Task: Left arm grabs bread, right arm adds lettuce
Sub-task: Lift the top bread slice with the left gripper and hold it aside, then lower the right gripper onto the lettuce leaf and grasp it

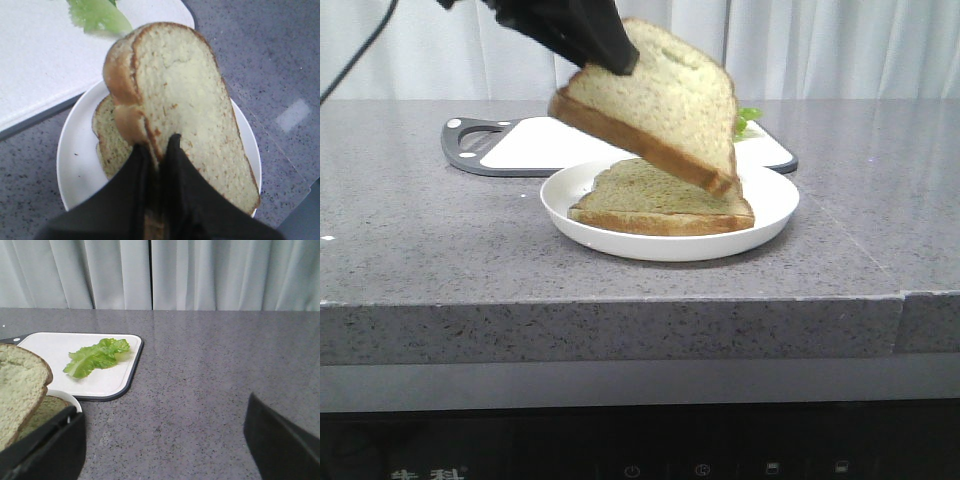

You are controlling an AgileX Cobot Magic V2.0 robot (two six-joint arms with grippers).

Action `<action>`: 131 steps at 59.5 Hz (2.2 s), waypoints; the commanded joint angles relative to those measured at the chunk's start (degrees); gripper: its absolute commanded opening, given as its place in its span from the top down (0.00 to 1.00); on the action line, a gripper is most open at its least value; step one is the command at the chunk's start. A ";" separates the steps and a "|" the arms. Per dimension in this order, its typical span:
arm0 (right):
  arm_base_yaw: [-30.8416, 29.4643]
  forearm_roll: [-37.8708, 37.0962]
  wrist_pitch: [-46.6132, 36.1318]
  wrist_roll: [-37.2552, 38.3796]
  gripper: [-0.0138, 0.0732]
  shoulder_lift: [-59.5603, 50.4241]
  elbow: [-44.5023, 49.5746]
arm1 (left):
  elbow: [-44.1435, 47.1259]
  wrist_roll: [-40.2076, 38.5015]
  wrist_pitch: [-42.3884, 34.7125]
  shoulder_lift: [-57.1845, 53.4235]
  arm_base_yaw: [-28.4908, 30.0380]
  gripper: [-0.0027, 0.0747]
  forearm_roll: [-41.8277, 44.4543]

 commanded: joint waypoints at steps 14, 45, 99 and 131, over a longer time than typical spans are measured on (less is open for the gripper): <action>-0.32 -0.40 -3.19 -0.01 0.09 0.83 -2.09 | 5.89 -16.85 -13.07 -13.44 -0.20 0.99 25.11; 0.79 -0.40 -7.58 -1.01 0.09 16.05 -3.01 | 28.58 -31.91 -19.75 -40.87 -0.20 0.99 42.52; 10.91 -0.16 9.17 -19.01 0.10 82.70 -62.24 | 36.03 -44.19 -15.42 -53.15 -0.20 0.99 55.62; 11.59 -0.16 13.53 -19.10 0.14 96.88 -78.74 | 36.03 -44.19 -15.06 -53.15 -0.20 0.99 56.88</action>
